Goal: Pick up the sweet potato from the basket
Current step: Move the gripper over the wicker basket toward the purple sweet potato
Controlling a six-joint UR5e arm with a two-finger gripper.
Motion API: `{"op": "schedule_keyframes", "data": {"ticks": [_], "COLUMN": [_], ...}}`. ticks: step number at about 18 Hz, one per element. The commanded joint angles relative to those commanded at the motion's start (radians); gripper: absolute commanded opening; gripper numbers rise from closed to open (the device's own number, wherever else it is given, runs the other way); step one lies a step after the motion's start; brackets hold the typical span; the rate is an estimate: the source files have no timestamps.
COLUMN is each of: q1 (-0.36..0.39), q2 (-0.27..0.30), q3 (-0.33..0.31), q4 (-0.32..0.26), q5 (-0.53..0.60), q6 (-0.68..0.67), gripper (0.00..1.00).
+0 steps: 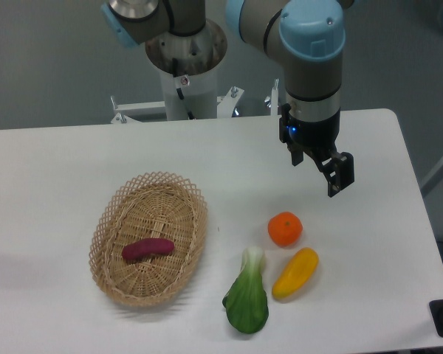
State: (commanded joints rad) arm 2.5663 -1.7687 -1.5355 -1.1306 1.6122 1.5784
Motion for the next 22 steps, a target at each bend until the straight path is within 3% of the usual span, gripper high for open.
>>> {"op": "schedule_keyframes", "data": {"ticks": [7,10,13,18,22], "q1": [-0.008,-0.018,-0.026,-0.133,-0.225], "q2": [0.005,0.02,0.061,0.058,0.035], "q3": [-0.031,-0.084,-0.175,-0.206,-0.221], "q4": [0.009,0.086,0.178,0.204,0.21], "q5": [0.0,-0.06,-0.087,-0.081,-0.075], "q6": [-0.012,-0.02,-0.125,-0.394,-0.462], "gripper": [1.0,1.0,1.0,1.0,1.0]}}
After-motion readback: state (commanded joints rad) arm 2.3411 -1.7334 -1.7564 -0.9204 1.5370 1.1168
